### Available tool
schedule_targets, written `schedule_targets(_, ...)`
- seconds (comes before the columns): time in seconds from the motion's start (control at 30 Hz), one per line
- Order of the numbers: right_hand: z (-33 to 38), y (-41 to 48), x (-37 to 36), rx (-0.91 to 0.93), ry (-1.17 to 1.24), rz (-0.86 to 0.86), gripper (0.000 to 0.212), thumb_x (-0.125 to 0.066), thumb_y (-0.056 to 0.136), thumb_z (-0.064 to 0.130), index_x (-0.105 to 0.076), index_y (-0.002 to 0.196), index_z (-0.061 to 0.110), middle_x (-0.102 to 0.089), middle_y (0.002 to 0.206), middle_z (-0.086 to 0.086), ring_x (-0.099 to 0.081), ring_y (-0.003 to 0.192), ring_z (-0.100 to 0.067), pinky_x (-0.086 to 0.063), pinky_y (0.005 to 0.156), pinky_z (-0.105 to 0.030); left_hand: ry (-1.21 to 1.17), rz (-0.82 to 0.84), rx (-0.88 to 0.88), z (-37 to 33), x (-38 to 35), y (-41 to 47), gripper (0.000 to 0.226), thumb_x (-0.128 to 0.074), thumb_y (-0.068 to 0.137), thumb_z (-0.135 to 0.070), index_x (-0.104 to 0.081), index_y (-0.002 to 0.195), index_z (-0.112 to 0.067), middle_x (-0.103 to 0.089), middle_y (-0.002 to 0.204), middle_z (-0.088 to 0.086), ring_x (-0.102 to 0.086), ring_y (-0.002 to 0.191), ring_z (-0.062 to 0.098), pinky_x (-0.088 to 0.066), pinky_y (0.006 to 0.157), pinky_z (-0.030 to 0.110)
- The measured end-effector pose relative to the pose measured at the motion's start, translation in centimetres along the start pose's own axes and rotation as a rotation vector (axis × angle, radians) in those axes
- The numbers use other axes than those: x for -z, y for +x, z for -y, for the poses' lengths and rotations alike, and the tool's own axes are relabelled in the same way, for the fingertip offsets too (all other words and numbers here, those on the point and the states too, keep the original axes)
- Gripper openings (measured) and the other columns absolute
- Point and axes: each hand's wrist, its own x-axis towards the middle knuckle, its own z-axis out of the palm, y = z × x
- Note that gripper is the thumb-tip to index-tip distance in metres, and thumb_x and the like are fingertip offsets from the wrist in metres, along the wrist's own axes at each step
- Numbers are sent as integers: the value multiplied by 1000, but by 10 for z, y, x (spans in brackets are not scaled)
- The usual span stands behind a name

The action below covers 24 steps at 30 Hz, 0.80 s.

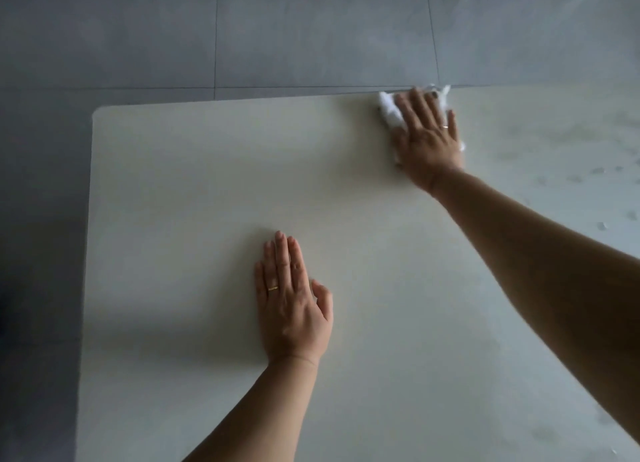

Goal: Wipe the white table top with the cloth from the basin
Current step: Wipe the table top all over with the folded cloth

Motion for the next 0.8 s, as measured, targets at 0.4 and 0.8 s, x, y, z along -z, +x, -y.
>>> schedule_targets(0.4, 66, -38, -23, 231, -4, 64, 61, -37, 93, 39, -15, 149, 30, -7, 160, 0, 1, 146, -22, 7, 115, -45, 39, -47, -15, -1, -2, 0, 65, -34, 84, -24, -34, 142, 3, -29, 153, 19, -28, 141, 35, -19, 116, 46)
schedule_targets(0.8, -76, -18, 10, 107, 22, 18, 54, -30, 98, 37, -16, 149, 33, -7, 160, 4, -1, 146, -15, 1, 117, -39, 149, -46, 73, -13, 2, -1, 68, -30, 80, -25, -35, 143, 2, -30, 152, 21, -30, 140, 36, -18, 116, 51)
